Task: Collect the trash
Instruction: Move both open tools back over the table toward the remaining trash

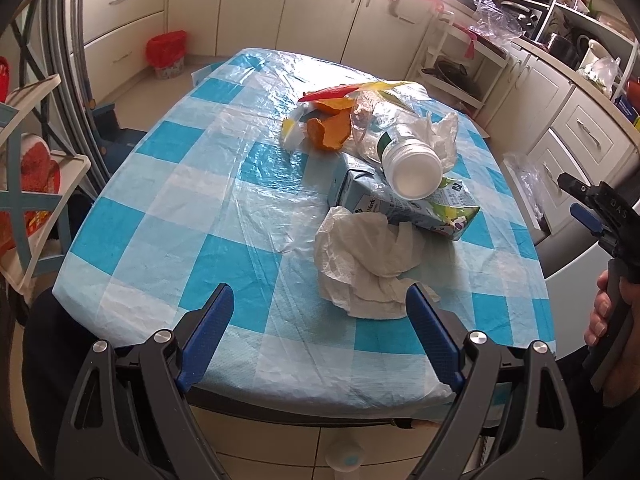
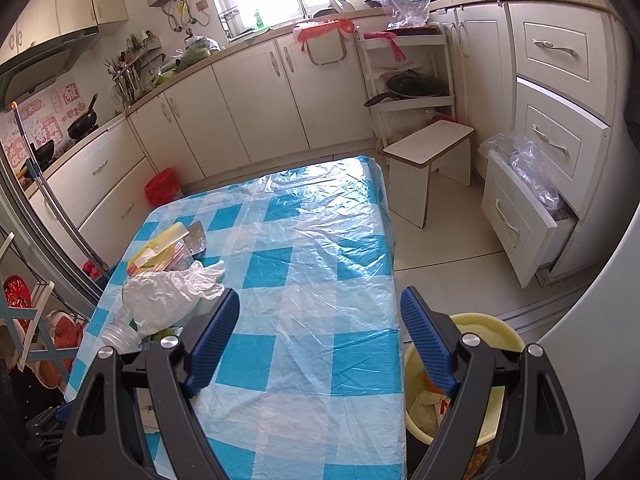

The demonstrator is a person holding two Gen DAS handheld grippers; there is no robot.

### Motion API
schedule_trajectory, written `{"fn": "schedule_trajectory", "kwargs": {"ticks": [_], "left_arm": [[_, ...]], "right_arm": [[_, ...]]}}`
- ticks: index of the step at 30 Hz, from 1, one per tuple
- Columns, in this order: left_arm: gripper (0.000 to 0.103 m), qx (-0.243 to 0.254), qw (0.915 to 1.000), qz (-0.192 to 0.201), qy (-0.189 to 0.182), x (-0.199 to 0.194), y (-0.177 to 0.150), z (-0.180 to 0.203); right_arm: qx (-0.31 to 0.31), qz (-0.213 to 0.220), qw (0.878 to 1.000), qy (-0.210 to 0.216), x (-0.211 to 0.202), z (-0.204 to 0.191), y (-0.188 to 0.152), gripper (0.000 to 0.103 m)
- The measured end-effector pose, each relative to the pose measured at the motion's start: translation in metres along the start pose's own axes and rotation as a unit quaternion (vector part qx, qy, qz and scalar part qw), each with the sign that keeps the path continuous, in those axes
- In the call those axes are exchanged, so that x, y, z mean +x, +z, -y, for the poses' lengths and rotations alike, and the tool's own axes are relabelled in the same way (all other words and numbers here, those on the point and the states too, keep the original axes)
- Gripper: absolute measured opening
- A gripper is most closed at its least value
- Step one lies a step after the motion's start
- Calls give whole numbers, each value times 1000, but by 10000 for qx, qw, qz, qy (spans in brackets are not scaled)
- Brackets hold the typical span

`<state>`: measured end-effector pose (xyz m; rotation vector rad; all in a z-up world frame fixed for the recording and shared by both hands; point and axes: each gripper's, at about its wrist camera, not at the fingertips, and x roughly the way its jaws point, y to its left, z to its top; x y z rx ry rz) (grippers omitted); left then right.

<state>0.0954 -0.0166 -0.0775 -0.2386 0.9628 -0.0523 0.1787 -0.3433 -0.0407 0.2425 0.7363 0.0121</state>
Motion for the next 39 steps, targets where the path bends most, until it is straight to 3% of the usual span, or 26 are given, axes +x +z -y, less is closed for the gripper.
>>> {"fn": "schedule_trajectory", "kwargs": {"ticks": [17, 27, 32, 39], "left_arm": [[84, 41, 10000, -33, -62, 3, -2, 6], [84, -438, 9986, 19, -285, 3, 2, -15], [84, -496, 9984, -9, -287, 9, 5, -17], [84, -353, 9991, -113, -210, 26, 9, -10]], "right_arm": [[51, -26, 10000, 5, 3, 9, -1, 79], [-55, 11, 9999, 112, 0, 3, -2, 79], [-207, -29, 9989, 419, 2, -8, -2, 79], [-1052, -252, 9888, 1029, 14, -60, -16, 79]]}}
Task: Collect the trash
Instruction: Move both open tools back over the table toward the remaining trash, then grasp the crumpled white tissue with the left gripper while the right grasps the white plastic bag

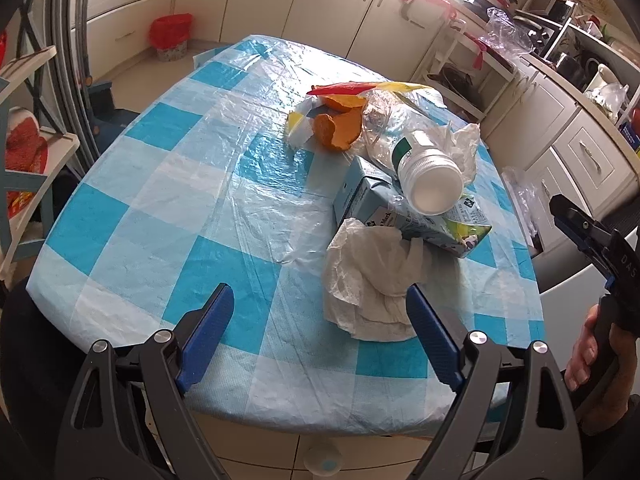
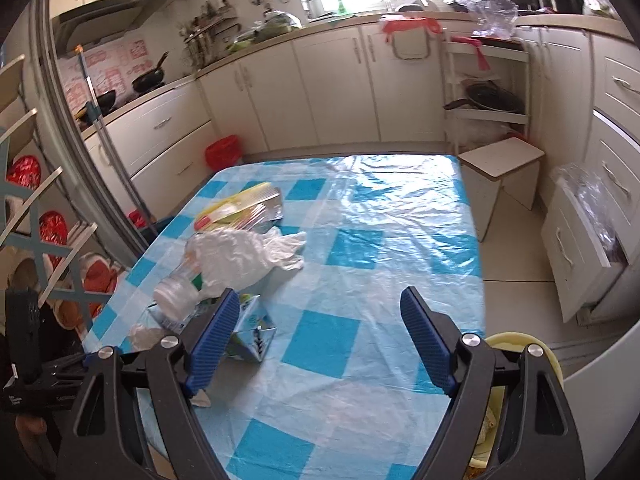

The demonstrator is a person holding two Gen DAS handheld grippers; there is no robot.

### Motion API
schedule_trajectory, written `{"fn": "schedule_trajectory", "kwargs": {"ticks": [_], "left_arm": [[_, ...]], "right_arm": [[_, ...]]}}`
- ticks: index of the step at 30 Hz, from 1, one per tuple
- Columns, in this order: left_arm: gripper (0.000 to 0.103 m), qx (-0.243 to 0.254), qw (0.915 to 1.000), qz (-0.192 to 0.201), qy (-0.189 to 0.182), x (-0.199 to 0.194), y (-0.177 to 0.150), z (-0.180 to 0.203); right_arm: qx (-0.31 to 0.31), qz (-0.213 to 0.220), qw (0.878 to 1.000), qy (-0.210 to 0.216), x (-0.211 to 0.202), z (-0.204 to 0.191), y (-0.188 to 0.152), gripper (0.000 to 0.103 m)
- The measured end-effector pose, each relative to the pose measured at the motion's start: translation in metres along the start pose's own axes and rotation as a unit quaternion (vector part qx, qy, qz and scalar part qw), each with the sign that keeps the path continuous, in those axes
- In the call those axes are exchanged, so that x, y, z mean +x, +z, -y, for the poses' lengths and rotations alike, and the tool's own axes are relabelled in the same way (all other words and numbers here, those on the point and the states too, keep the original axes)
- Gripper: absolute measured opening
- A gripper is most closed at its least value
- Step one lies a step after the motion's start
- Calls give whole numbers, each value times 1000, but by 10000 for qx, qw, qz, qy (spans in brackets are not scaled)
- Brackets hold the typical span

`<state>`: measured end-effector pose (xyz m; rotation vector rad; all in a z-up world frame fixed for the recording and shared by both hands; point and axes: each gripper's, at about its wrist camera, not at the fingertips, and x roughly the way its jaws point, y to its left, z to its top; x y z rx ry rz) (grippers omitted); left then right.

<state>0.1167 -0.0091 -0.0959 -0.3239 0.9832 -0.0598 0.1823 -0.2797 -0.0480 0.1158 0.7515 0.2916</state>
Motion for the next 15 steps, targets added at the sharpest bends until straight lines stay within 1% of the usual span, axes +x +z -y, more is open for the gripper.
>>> {"fn": "schedule_trajectory", "kwargs": {"ticks": [4, 8, 11, 14, 15], "left_arm": [[84, 48, 10000, -32, 62, 10, 3, 4], [84, 109, 9999, -23, 55, 15, 7, 7], [84, 185, 9998, 3, 75, 18, 10, 10], [84, 260, 9996, 39, 78, 21, 14, 12], [84, 283, 9996, 52, 73, 20, 14, 12]], "right_arm": [[-204, -180, 9982, 539, 21, -27, 1, 79], [-137, -261, 9954, 916, 42, -45, 10, 80], [101, -347, 9943, 1000, 61, -51, 16, 80], [486, -478, 9922, 1046, 79, -47, 18, 80], [599, -506, 9911, 1079, 82, -45, 18, 75]]}}
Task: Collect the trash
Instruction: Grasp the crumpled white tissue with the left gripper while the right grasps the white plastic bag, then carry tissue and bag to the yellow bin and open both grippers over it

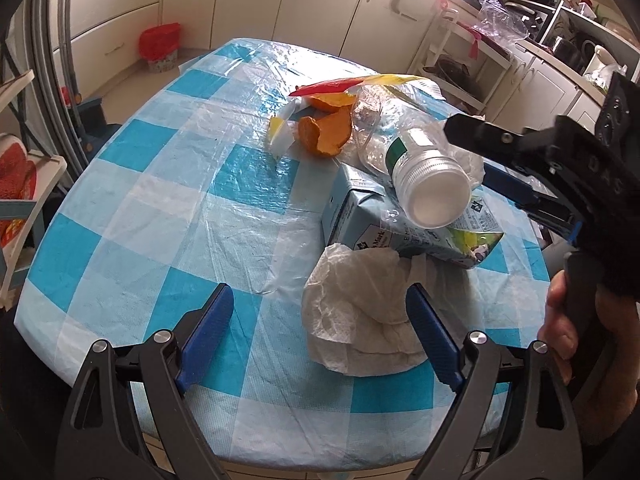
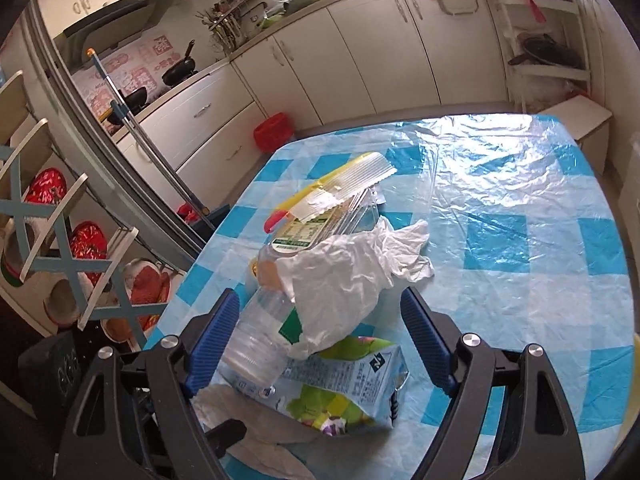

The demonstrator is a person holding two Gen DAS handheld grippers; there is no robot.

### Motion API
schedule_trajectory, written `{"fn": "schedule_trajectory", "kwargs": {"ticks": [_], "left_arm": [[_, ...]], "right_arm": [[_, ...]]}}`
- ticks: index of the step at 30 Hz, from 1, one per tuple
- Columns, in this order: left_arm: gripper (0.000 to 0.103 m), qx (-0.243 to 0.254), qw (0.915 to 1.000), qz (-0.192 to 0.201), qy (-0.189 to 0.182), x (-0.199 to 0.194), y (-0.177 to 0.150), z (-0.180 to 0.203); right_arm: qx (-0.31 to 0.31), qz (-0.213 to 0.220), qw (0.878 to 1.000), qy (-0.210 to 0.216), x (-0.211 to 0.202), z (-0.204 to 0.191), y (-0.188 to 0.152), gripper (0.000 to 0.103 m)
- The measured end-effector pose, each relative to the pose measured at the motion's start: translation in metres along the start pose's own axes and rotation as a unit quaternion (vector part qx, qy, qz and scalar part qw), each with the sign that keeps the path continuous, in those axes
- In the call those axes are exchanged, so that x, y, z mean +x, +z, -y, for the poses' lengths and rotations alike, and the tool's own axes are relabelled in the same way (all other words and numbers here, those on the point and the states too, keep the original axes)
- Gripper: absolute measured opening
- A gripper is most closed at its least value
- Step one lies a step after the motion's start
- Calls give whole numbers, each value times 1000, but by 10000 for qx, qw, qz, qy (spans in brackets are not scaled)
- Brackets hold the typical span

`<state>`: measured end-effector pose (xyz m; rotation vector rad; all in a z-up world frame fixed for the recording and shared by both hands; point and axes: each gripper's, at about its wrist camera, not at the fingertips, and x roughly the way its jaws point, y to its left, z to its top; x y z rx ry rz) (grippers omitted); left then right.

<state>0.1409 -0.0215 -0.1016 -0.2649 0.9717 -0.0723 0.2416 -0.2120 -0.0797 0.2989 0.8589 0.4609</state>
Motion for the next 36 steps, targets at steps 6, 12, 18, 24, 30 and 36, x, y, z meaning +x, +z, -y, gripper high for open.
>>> {"fn": "schedule_trajectory", "kwargs": {"ticks": [6, 12, 18, 24, 30, 36], "left_arm": [[70, 162, 9998, 2, -127, 3, 0, 6], [23, 280, 9993, -63, -244, 0, -1, 9], [14, 208, 9991, 22, -377, -19, 0, 2], [11, 124, 9988, 99, -463, -39, 1, -6], [11, 177, 9979, 203, -588, -60, 4, -3], [11, 403, 9953, 288, -836, -77, 2, 18]], "right_arm": [[522, -65, 9982, 272, -2, 20, -3, 11], [552, 88, 9979, 335, -19, 27, -3, 5], [659, 450, 9957, 473, -49, 40, -3, 5], [935, 707, 9919, 487, -79, 64, -9, 5], [1071, 971, 9884, 466, -103, 77, -13, 5], [1477, 1418, 9785, 232, -139, 106, -23, 5]]}}
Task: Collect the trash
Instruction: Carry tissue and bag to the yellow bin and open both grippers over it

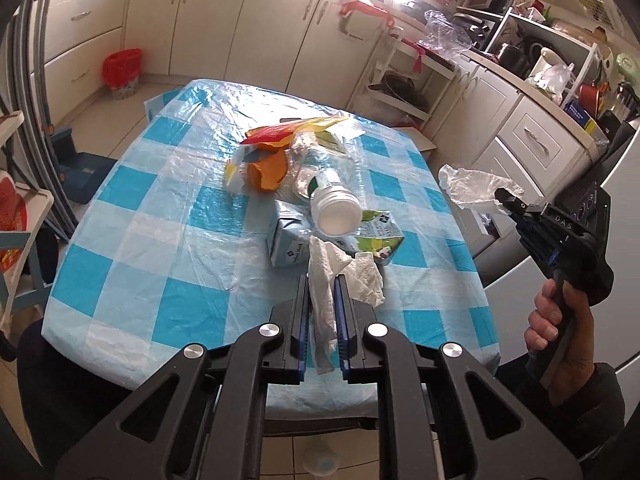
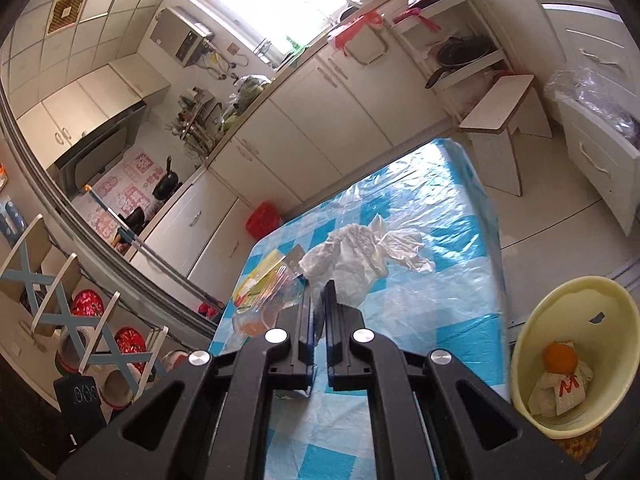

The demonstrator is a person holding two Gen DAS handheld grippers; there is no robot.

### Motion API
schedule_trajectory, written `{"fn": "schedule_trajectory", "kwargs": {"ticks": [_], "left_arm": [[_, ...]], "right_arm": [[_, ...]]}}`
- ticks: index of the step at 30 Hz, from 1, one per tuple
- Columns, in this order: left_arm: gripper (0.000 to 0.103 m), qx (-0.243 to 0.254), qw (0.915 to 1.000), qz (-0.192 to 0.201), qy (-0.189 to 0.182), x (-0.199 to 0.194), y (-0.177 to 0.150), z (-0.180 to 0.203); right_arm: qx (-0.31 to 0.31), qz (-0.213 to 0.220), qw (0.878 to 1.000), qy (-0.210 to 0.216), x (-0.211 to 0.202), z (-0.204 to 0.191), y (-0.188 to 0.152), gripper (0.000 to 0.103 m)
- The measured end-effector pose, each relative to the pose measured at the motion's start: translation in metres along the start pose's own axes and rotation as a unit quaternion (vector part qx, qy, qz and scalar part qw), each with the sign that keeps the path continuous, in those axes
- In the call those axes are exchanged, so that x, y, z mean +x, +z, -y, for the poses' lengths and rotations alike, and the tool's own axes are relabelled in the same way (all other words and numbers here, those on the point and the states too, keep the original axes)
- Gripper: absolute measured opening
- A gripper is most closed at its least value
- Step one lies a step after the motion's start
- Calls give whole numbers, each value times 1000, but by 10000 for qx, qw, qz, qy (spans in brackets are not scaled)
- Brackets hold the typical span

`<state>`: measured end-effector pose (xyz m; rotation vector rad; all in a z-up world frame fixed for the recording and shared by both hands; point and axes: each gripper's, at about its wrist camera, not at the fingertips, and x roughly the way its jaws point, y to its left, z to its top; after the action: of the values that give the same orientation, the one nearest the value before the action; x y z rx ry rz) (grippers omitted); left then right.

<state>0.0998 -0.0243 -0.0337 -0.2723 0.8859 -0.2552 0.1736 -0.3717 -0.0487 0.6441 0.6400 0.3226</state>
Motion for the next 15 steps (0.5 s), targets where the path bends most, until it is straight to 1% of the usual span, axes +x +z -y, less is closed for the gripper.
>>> {"fn": "schedule_trajectory", "kwargs": {"ticks": [4, 7, 9, 12, 15], "left_arm": [[11, 159, 9997, -18, -182, -1, -2, 19], [11, 244, 9993, -47, -280, -2, -5, 28], [11, 291, 9990, -68, -333, -2, -7, 34], [11, 342, 9986, -72, -402, -3, -9, 39], [11, 364, 9982, -59, -466, -5, -8, 43]], "right_arm": [[397, 398, 9978, -343, -29, 29, 3, 5], [653, 505, 9942, -684, -43, 50, 2, 5], [835, 426, 9907, -983, -44, 61, -1, 5], [1236, 110, 9811, -1482, -40, 85, -9, 5], [1705, -226, 9692, -1760, -30, 110, -18, 5]]}}
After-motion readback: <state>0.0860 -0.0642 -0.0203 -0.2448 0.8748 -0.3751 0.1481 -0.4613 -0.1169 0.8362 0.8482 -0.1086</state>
